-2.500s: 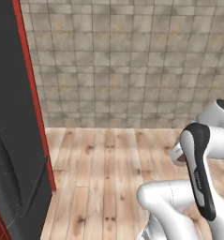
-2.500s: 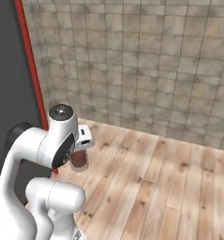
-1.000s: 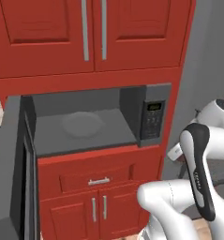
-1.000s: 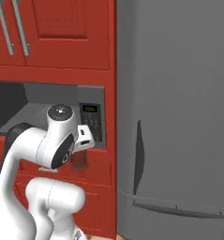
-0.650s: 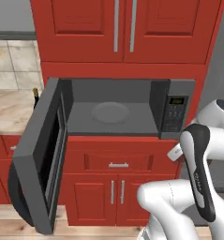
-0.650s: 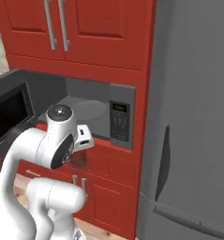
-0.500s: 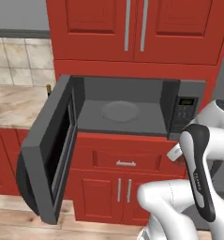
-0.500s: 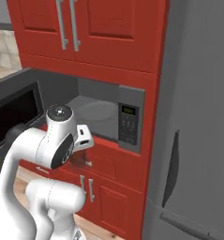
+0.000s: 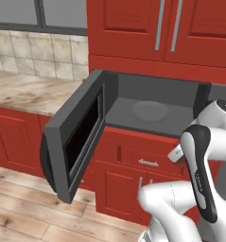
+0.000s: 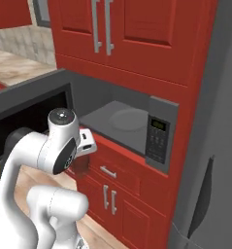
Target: Place the microwavable item in the microwave. Then, close the microwave door and press the start button.
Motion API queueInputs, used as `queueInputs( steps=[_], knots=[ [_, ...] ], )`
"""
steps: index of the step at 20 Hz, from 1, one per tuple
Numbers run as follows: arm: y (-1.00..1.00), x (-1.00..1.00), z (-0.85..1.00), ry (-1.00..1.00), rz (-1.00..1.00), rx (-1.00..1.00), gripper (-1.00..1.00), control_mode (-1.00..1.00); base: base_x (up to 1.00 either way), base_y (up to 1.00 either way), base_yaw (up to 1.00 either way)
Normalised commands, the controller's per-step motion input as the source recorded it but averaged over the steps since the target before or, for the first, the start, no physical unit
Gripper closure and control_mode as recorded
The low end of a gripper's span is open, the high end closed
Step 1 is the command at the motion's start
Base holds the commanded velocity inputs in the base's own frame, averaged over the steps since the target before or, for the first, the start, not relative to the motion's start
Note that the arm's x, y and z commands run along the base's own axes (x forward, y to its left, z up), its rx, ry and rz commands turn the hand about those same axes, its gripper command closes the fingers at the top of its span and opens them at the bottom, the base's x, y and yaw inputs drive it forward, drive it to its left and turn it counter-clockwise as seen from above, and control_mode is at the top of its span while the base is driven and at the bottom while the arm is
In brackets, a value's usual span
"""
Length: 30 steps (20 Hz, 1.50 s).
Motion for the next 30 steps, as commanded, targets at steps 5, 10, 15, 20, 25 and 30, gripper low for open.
queueInputs(
  steps=[5, 10, 15, 20, 25, 30],
  knots=[
    [0.0, 0.0, 0.0, 0.0, 0.0, 0.0, 1.0, 1.0, 0.0, -0.11, 0.25],
    [0.0, 0.0, 0.0, 0.0, 0.0, 0.0, 1.0, 1.0, 0.07, -0.2, 0.25],
    [0.0, 0.0, 0.0, 0.0, 0.0, 0.0, 1.0, 1.0, 0.04, -0.15, 0.19],
    [0.0, 0.0, 0.0, 0.0, 0.0, 0.0, 1.0, 1.0, 0.04, -0.24, 0.12],
    [0.0, 0.0, 0.0, 0.0, 0.0, 0.0, 1.0, 1.0, 0.09, -0.15, 0.09],
    [-0.08, 0.28, -0.04, 0.01, 0.04, 0.01, 1.0, -1.0, 0.1, 0.0, 0.01]
  ],
)
